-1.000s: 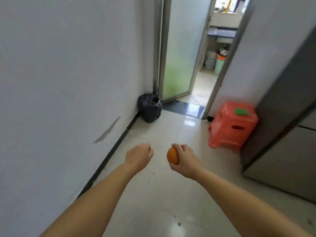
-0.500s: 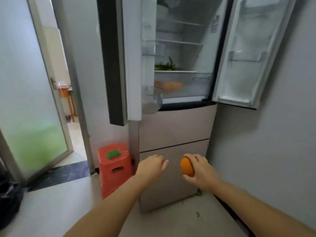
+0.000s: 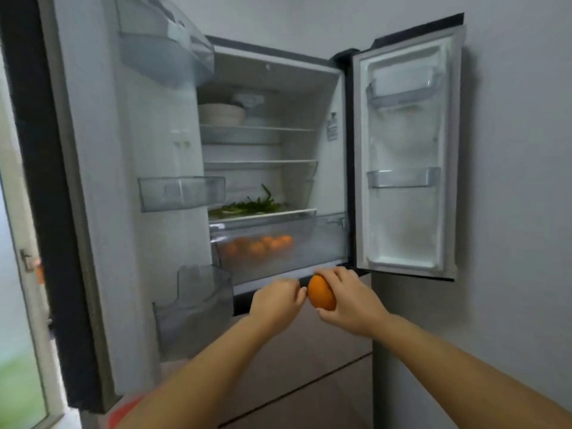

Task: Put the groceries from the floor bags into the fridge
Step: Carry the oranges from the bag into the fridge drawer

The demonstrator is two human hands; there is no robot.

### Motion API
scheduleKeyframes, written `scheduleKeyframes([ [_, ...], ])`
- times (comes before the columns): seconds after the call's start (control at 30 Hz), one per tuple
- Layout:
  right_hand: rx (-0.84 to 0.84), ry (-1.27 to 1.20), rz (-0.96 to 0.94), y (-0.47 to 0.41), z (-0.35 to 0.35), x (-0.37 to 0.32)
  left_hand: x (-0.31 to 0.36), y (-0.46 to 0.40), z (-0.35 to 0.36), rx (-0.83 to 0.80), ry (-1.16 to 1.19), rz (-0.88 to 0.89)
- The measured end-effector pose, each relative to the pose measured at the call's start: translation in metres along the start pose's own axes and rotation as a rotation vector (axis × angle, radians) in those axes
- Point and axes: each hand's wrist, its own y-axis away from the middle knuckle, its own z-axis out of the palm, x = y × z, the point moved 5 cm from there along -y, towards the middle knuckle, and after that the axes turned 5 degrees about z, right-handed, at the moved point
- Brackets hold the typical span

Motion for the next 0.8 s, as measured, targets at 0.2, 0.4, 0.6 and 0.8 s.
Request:
scheduleKeyframes([
  [0.2,0.118,-0.023,-0.028,-0.099,-0.025,0.035,-0.012,-0.098,-0.018,0.146,-0.002,-0.027],
  [0.4,0.137,-0.080,-0.174,-0.191,-0.017,0.053,-0.067,-0.166,-0.026,0.248,-0.116,-0.212],
  [0.6,0.096,-0.172,-0.346,-0.276,0.010,0.059,-0.117,-0.211,-0.023,0.325,-0.296,-0.369],
  [0.8,0.068,-0.277,-0.477,-0.350,0.037,0.029,-0.166,-0.223,-0.004,0.234,-0.357,-0.481],
])
